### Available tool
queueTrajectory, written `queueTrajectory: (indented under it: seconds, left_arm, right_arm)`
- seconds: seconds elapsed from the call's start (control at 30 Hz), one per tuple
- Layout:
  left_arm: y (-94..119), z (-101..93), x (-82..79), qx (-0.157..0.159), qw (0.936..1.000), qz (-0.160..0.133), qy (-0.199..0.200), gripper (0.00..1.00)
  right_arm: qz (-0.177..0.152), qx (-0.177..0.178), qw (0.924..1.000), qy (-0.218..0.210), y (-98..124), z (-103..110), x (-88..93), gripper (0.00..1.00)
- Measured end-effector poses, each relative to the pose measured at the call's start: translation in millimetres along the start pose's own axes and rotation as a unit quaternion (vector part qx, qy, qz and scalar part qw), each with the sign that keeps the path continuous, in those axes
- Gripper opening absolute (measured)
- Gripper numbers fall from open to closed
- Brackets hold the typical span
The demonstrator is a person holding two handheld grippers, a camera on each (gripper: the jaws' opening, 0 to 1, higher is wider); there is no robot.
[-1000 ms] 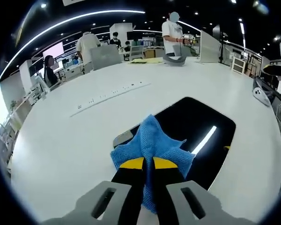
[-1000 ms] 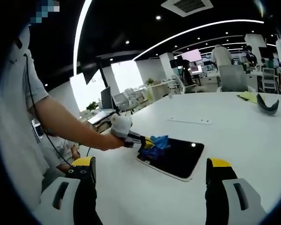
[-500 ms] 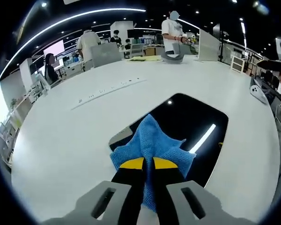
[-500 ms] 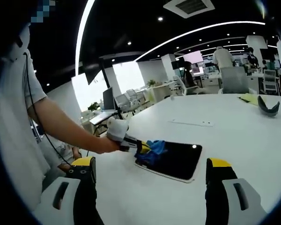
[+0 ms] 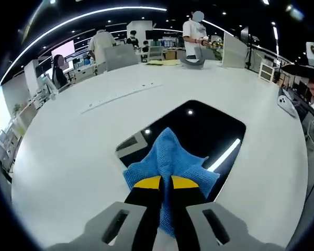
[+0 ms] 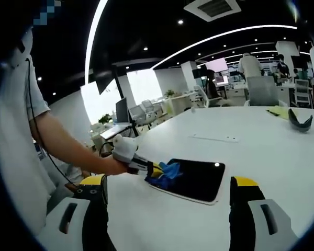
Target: Wipe the mirror surface with the cleaning cloth until all visible marks leave the cleaned area.
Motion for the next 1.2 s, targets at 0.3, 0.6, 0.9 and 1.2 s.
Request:
queueTrajectory:
  seconds: [0.3, 0.6, 0.9, 1.2]
  left_arm:
    - [11, -11.4, 9.6, 0.003, 1.0000, 0.003, 0.006, 0.03]
    - [18, -18.5, 15.4, 0.004, 0.9999, 0.005, 0.008, 0.03]
    - [20, -21.3, 17.9, 0.004, 0.9999, 0.005, 0.012, 0.03]
    - [23, -24.1, 20.0, 0.009, 0.9999, 0.005, 0.008, 0.03]
  right_arm:
    - [-0.006, -0.003, 1.0000, 0.003, -1, 4, -3.3, 0.97]
    - [-0.011, -0.002, 0.9999, 0.004, 3, 6, -4.7, 0.97]
    - [-0.012, -0.001, 0.9999, 0.006, 4, 8, -5.4, 0.97]
    - [-0.011, 0.002, 0.9999, 0.005, 4, 7, -4.5, 0.97]
Point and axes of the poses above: the point that each gripper's makers call its tool centre point, and the gripper's own axes: y roughly backward along the fingers, z roughly to its left, x roughly out of its underside, the point moved 7 cm from there along y, roughly backward along the fingers
